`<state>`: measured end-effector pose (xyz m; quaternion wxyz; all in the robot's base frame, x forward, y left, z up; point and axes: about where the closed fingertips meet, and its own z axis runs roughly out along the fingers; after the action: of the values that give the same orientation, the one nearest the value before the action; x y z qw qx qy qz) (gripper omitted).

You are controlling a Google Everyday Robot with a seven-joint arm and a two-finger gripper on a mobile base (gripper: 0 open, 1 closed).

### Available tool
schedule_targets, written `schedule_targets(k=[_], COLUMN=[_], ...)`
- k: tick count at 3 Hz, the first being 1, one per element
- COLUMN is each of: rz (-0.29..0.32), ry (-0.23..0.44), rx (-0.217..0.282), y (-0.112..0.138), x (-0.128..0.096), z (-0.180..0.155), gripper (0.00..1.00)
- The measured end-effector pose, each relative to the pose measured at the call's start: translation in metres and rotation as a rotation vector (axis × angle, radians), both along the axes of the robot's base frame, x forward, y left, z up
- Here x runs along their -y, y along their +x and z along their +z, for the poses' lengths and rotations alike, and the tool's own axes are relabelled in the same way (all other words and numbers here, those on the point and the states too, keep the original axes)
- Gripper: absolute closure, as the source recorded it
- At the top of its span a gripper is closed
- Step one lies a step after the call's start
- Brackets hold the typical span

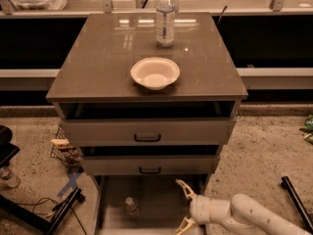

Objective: Pick water bottle from bottom drawer and place on counter

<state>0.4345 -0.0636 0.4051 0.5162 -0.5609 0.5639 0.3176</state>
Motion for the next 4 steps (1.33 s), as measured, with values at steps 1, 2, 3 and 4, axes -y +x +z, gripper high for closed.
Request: schedule_targets(k=[1, 2, 3, 4], rz=[0.002, 0.004, -0.003, 0.019], ry=[-0.012, -0.011, -0.005, 0.036], rx=[-0.048, -0.053, -0.069, -0.105], y=[-0.001, -0.002, 0.009, 0.024], x=[-0.014, -0.016, -0.023, -0.04], z=[-0.036, -0.039, -0.05, -0.075], gripper=[0.0, 0.0, 0.0, 0.0])
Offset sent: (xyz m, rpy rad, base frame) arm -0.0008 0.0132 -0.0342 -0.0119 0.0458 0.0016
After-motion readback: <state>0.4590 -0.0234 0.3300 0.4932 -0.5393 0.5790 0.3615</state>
